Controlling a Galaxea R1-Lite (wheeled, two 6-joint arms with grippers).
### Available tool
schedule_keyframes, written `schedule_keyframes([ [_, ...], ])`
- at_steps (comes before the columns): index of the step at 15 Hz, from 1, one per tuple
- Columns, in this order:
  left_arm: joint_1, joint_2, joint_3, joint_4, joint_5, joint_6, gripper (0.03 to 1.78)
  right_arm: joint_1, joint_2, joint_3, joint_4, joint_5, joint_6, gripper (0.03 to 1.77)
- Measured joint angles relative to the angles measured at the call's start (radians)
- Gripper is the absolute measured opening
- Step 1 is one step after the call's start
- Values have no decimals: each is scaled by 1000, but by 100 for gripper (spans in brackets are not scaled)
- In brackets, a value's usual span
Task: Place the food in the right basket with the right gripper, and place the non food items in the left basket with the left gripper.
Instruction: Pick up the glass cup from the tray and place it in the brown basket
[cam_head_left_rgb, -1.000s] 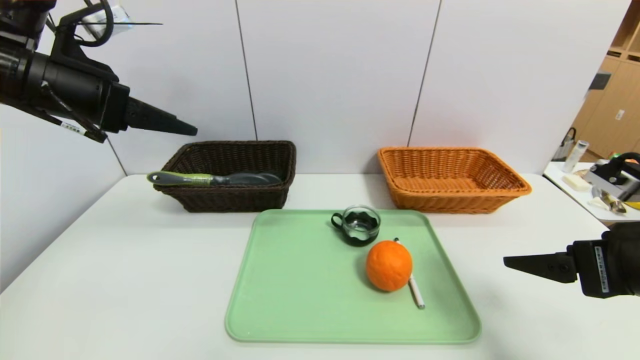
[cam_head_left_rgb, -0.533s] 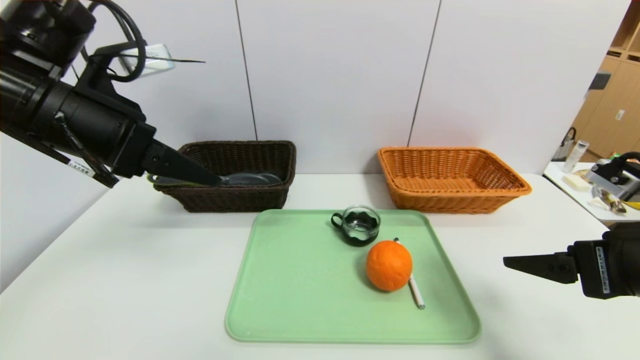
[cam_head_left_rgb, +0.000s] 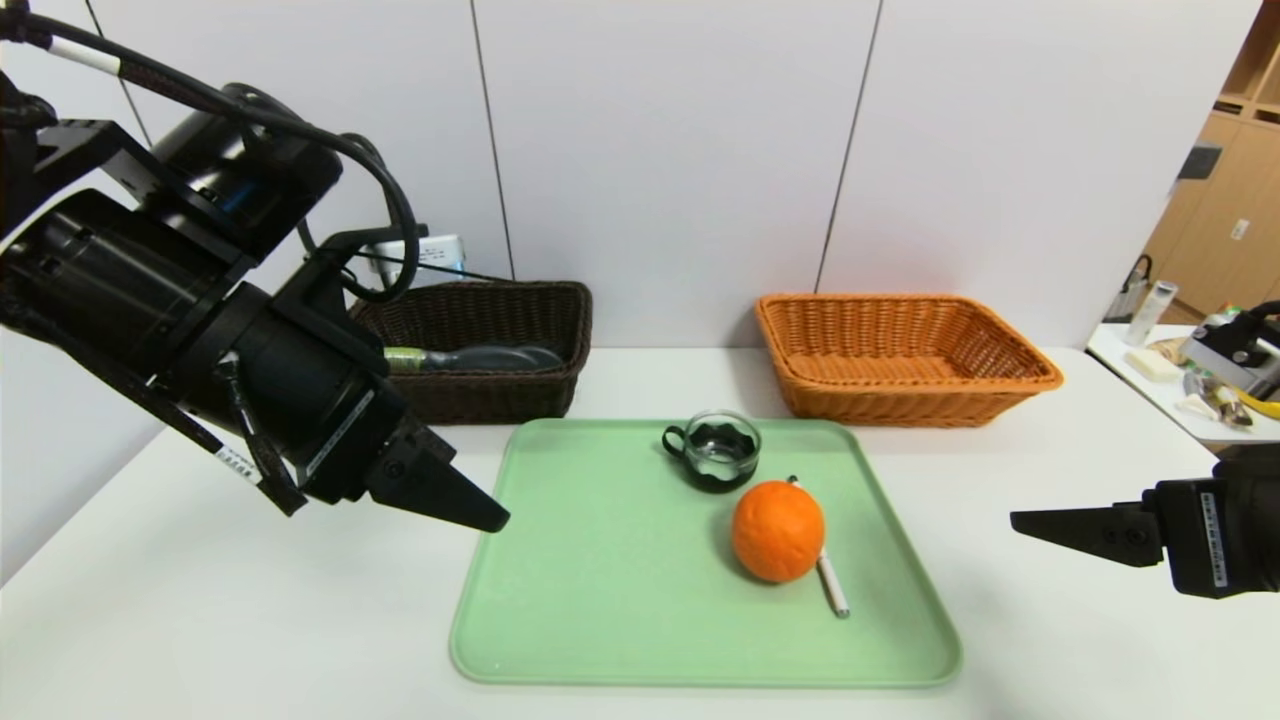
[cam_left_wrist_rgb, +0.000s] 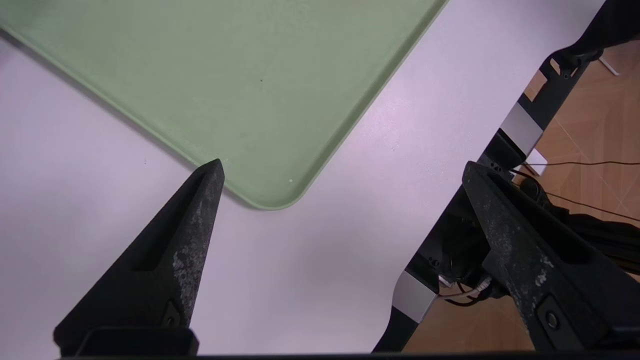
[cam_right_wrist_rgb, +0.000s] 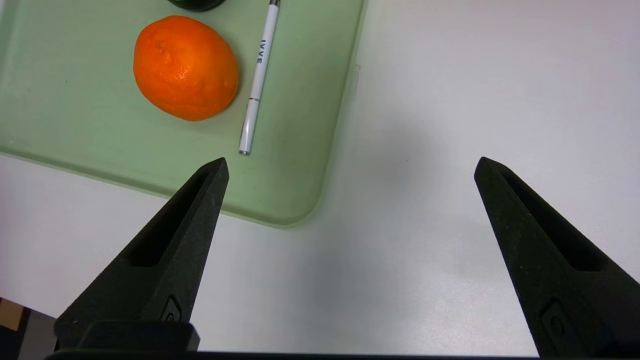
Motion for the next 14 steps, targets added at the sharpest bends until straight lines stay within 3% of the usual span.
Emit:
schedule_keyframes([
  [5, -10, -9, 92, -43, 7, 73, 169, 0, 0, 0, 0, -1, 1, 170],
  [7, -6, -11, 150, -104, 7, 148, 169, -2, 1, 2, 0, -1, 1, 170],
  [8, -1, -11, 175, -159, 2, 196, 161, -3, 1, 2, 0, -1, 1, 170],
  [10, 4, -3, 213, -254, 0, 225, 129, -4, 3, 2, 0, -2, 1, 170],
  [14, 3, 28, 267, -416, -1, 157, 81, -10, 3, 3, 0, -3, 2, 170],
])
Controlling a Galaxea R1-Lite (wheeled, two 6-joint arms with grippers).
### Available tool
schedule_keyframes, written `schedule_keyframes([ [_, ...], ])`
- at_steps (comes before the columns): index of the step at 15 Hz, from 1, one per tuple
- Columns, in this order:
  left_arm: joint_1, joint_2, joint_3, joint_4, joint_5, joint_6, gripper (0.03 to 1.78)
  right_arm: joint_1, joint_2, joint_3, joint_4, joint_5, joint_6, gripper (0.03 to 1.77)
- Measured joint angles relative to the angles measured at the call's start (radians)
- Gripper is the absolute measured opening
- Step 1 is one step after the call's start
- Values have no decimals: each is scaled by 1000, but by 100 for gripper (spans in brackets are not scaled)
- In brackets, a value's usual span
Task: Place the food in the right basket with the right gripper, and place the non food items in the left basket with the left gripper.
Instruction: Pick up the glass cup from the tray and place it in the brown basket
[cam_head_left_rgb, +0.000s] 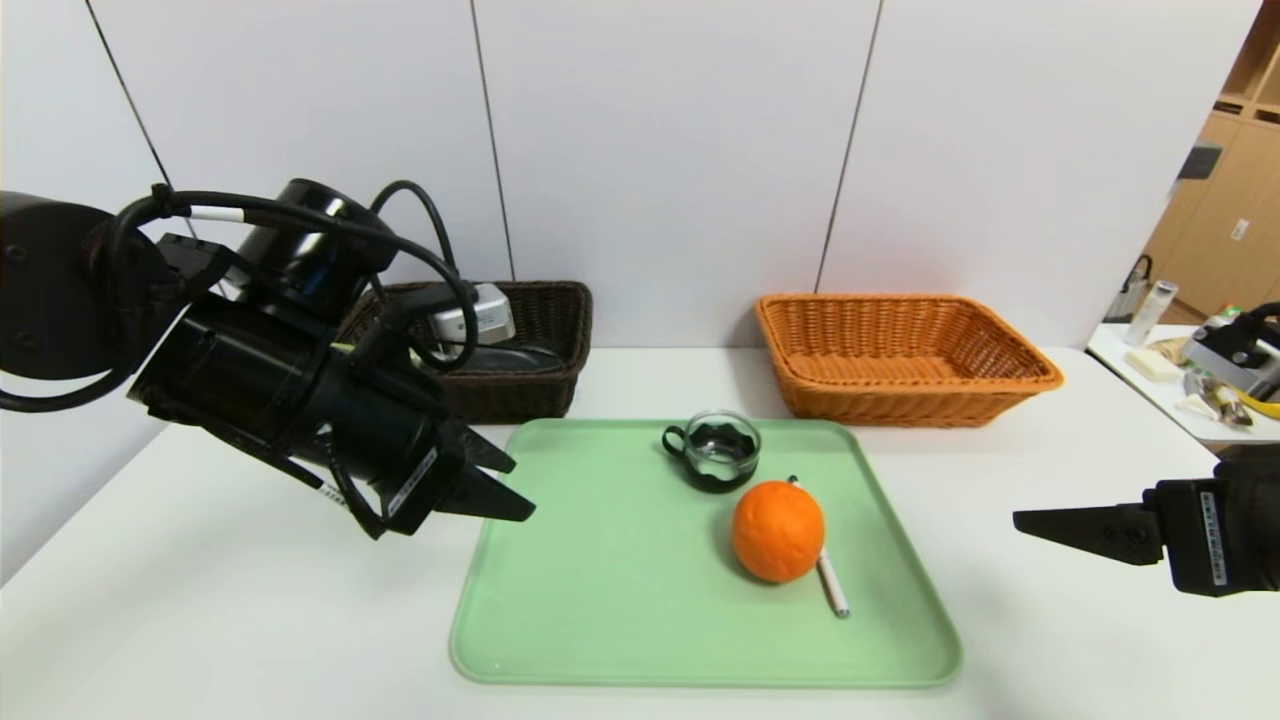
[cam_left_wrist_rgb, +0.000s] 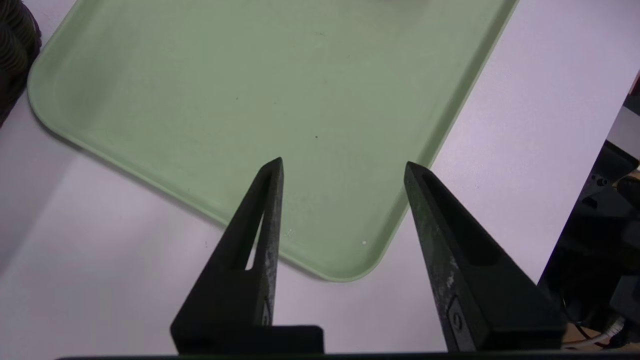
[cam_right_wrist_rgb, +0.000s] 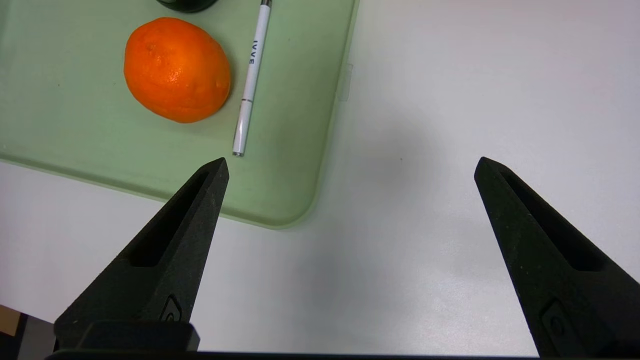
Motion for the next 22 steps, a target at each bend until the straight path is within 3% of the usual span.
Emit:
schedule_keyframes([
  [2, -26, 9, -4, -2, 0, -13, 10, -1, 1, 0, 0, 1, 0, 170],
  [7, -83, 38, -68, 3, 2, -17, 4, -1, 3, 4, 0, 2, 0, 170],
  [12, -125, 98, -126, -3, 5, -37, 81, -1, 2, 9, 1, 0, 0, 170],
  [16, -180, 164, -224, 2, 19, -196, 117, -1, 2, 9, 0, 0, -1, 170],
  [17, -201, 180, -251, 2, 49, -255, 124, -1, 2, 9, 0, -1, -1, 170],
  [22, -319, 261, -363, 0, 327, -526, 145, -2, 1, 16, 0, -2, 1, 170],
])
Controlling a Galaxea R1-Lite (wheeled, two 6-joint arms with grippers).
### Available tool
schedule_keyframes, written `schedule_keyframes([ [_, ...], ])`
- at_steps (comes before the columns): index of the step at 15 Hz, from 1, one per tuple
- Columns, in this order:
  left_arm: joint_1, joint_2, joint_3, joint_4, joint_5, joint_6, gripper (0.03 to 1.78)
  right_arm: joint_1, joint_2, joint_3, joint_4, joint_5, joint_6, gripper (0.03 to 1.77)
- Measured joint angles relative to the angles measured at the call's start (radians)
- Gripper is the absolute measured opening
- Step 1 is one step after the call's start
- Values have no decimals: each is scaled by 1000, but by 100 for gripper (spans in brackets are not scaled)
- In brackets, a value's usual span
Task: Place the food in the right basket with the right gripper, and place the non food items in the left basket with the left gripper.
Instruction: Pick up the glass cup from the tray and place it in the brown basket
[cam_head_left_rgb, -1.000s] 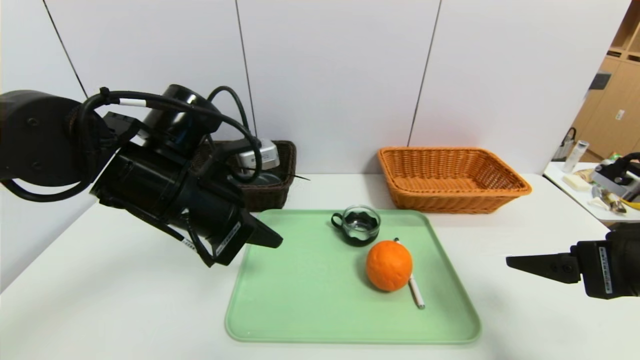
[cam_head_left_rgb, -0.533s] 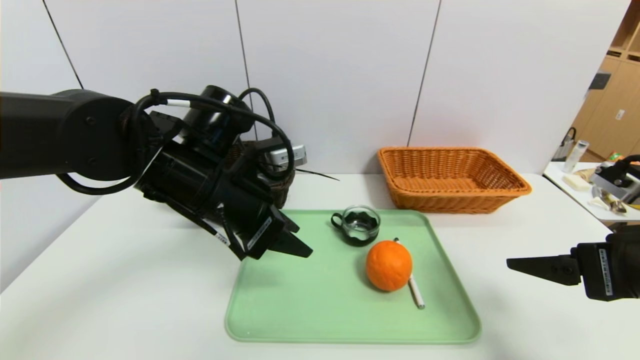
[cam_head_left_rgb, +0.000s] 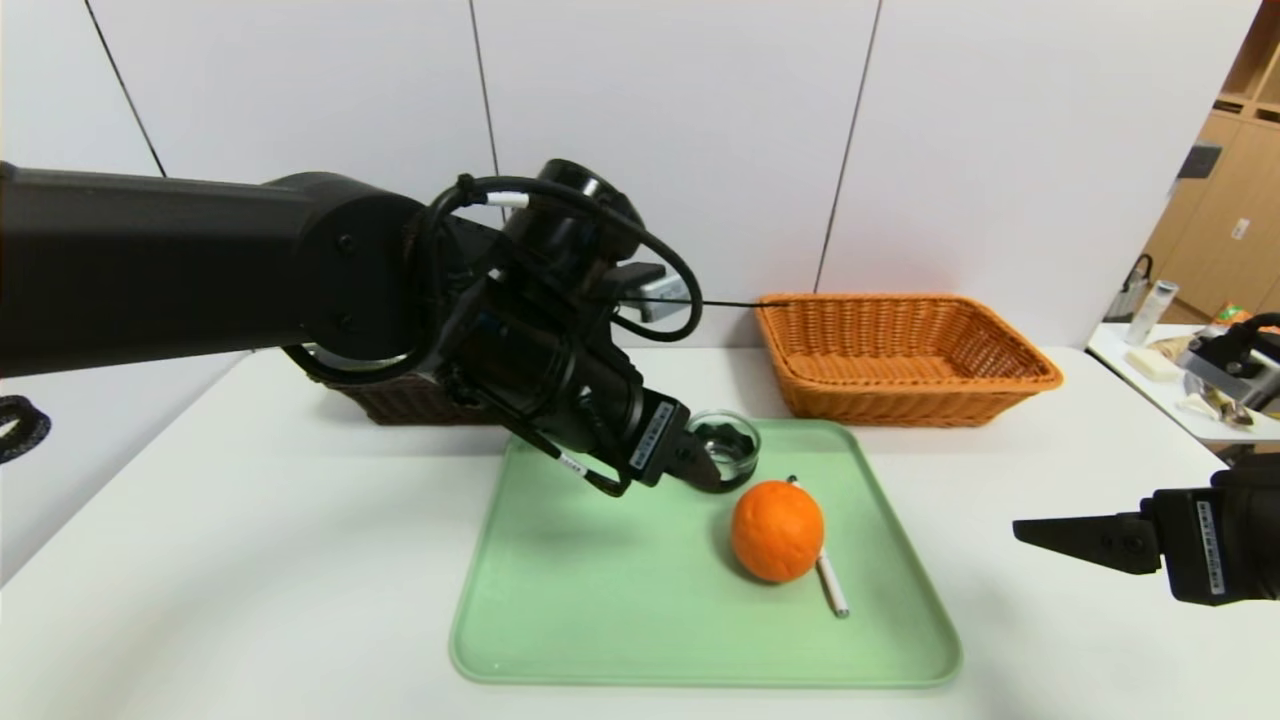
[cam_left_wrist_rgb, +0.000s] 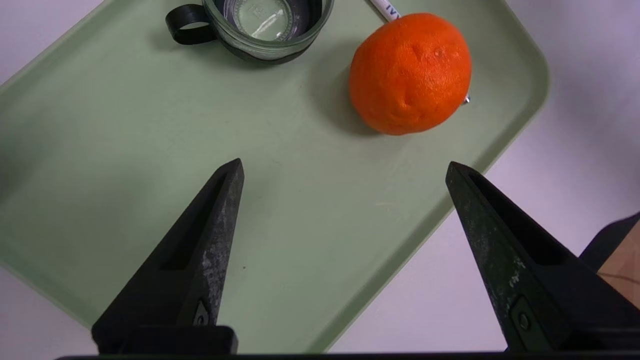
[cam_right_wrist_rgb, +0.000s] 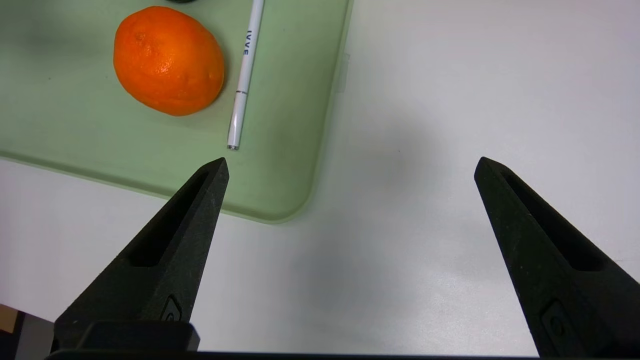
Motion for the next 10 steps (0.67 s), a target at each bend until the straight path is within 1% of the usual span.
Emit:
schedule_keyframes([
  [2, -30, 26, -27, -2, 55, -79, 151, 0, 0, 7, 0, 1, -2, 170],
  [4, -46, 48, -45, -5, 90, -141, 155, 0, -1, 14, 0, 2, -2, 170],
  [5, -53, 60, -50, -5, 116, -176, 157, 0, -1, 15, -1, 0, -3, 170],
  [7, -63, 91, -72, -9, 183, -229, 160, 0, -2, 16, -1, 2, -3, 170],
  [9, -73, 129, -118, -5, 266, -290, 162, 0, -2, 20, 0, 2, -3, 170],
  [10, -76, 143, -137, -4, 295, -301, 163, 0, -2, 21, -1, 3, -3, 170],
])
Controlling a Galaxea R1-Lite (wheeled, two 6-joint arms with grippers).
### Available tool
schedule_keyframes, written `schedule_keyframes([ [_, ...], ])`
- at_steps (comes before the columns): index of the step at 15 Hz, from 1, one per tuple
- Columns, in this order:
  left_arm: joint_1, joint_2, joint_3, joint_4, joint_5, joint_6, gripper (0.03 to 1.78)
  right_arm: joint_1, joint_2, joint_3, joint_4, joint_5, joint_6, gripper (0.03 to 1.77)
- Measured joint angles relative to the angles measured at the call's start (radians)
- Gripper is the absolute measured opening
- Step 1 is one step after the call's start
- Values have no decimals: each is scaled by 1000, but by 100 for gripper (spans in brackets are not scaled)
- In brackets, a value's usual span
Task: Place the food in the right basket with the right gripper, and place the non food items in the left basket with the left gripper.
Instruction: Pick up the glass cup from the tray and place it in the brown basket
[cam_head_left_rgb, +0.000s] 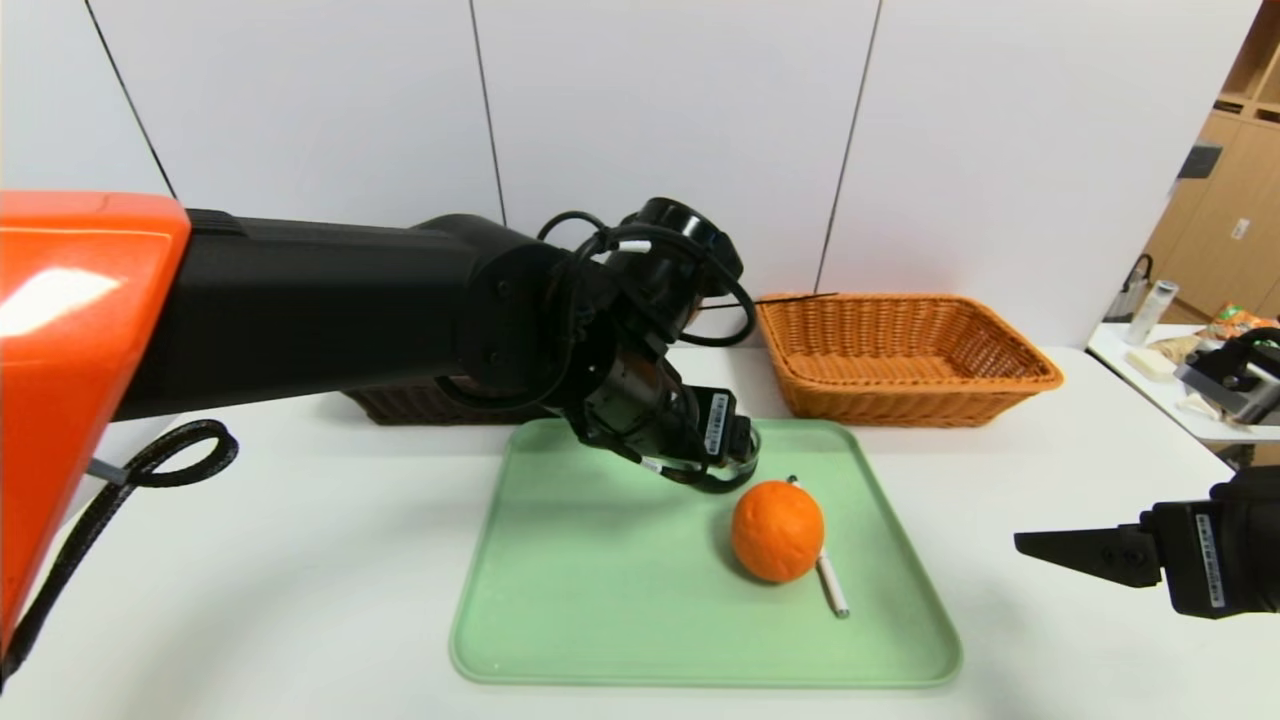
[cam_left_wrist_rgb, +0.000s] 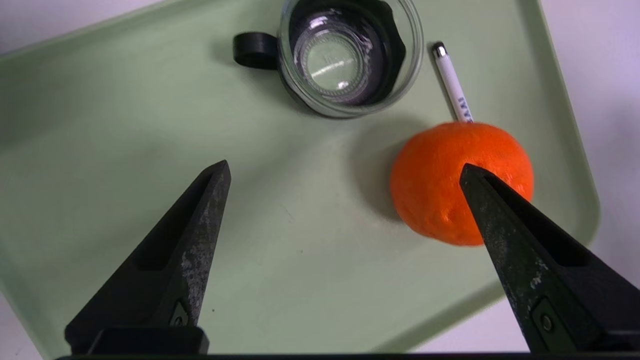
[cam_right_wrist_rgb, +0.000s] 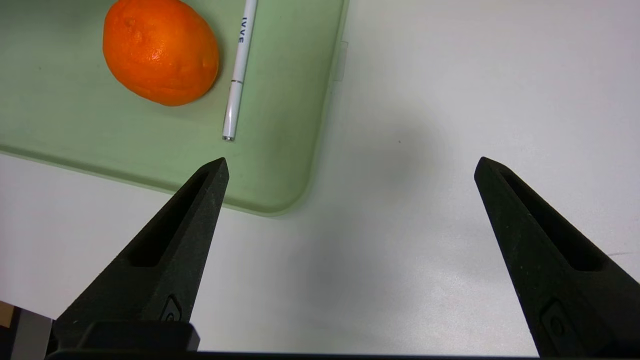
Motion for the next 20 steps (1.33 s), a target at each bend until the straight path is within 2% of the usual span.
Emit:
schedule_keyframes([
  [5, -5, 57, -72, 14, 13, -69, 167, 0, 3, 0, 0, 0, 0, 170],
  [9, -3, 99, -112, 19, 16, -85, 167, 0, 6, 1, -1, 2, 0, 170],
  [17, 7, 160, -154, 23, 80, -96, 169, 1, 5, 10, 0, 1, -1, 170],
  [20, 17, 162, -156, 24, 83, -109, 121, 1, 5, 12, -1, 1, -1, 170],
])
